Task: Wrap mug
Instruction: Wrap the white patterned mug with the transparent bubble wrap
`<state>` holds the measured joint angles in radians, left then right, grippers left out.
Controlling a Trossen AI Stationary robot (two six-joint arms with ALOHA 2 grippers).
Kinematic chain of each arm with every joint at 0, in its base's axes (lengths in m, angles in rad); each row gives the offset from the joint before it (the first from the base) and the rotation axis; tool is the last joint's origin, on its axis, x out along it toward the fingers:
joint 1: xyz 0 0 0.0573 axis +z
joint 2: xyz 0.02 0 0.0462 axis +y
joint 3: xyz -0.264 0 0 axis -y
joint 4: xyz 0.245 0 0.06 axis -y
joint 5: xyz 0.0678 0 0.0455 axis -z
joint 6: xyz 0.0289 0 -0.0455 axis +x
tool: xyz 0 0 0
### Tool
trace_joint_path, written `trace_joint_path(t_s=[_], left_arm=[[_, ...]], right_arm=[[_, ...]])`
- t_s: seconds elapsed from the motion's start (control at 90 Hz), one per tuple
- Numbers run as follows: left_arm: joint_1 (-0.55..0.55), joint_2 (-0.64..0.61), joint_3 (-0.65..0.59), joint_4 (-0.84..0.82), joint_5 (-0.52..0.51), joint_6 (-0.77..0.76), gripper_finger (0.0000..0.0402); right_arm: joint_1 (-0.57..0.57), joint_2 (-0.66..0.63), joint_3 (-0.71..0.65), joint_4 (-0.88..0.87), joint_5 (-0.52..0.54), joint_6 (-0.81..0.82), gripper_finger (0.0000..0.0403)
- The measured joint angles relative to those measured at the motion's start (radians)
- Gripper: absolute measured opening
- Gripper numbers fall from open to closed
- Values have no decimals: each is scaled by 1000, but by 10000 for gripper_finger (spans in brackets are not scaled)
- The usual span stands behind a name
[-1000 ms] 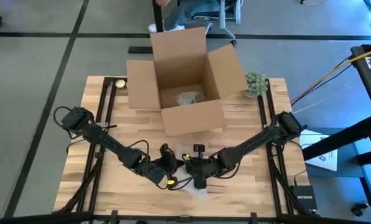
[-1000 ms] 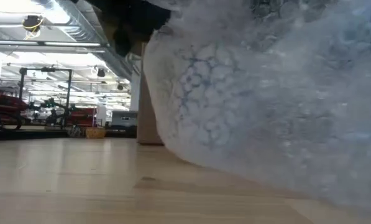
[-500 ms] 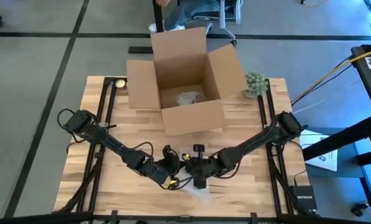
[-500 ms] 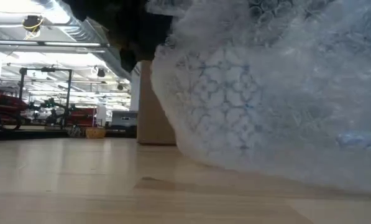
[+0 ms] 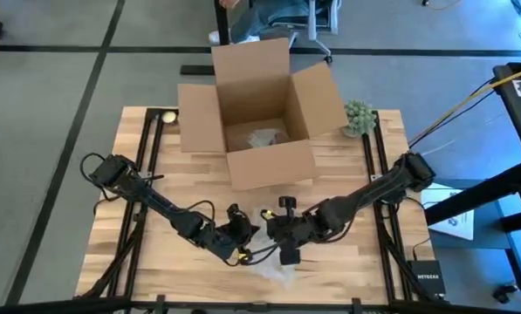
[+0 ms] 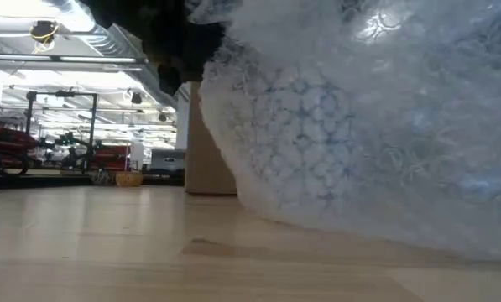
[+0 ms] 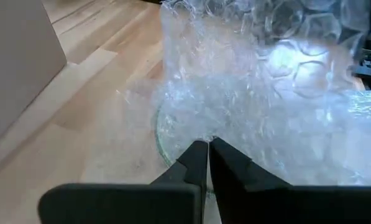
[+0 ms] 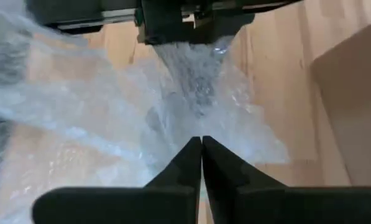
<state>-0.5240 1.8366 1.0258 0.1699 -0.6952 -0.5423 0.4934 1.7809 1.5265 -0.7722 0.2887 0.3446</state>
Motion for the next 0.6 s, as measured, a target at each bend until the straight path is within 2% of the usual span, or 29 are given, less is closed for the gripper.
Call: trace_joint_path(t_s=[0.244, 0.456, 0.6], left_arm=[[0, 0, -1, 0, 0, -6, 0], [0, 0, -1, 0, 0, -7, 0], [0, 0, -1, -1, 0, -8, 0]], right_arm=[[74, 19, -18, 162, -74, -38, 1], [111, 26, -50, 410, -112, -105, 1], [122, 52, -51, 449, -133, -136, 1]])
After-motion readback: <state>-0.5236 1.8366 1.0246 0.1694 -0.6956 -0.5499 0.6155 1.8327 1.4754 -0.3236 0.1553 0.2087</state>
